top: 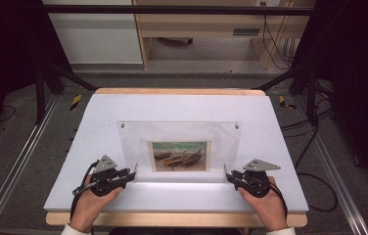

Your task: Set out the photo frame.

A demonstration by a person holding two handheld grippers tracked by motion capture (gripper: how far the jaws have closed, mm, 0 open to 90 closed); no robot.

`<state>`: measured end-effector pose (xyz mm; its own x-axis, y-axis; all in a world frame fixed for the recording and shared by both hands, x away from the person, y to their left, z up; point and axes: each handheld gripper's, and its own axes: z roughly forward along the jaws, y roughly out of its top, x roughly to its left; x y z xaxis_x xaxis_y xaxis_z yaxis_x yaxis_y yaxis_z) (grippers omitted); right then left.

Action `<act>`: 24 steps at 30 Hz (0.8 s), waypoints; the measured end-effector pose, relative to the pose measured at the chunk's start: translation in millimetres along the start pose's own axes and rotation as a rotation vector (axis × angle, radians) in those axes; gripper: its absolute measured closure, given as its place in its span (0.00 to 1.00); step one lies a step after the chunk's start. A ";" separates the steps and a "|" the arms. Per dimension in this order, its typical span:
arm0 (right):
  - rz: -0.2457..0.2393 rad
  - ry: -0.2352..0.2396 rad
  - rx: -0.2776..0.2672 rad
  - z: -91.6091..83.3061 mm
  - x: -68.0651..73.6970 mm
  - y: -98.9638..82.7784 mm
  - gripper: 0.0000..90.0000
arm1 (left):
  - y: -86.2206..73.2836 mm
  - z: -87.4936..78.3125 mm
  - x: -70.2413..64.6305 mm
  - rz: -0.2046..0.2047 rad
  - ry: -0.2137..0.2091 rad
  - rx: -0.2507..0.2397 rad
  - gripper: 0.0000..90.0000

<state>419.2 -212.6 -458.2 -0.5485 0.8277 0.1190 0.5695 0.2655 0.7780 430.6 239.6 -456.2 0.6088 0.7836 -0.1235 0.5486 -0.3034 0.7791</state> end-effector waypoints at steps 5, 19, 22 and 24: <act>0.004 0.001 0.001 0.0 0.3 -0.3 0.79 | 0.1 0.0 -0.3 0.002 0.001 0.001 0.75; -0.013 0.001 -0.001 0.3 -0.3 -0.8 0.79 | 0.3 -0.1 -1.4 0.017 0.008 0.007 0.75; -0.012 0.001 -0.002 0.2 0.0 -1.1 0.79 | 0.3 0.0 -1.5 0.017 0.009 0.007 0.75; -0.014 -0.001 -0.006 0.4 -0.2 -1.7 0.79 | 0.3 0.0 -1.4 0.016 0.008 0.007 0.75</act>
<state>418.6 -213.0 -459.9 -0.5558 0.8243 0.1074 0.5580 0.2743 0.7832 429.9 238.4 -455.8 0.6134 0.7826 -0.1062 0.5427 -0.3199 0.7766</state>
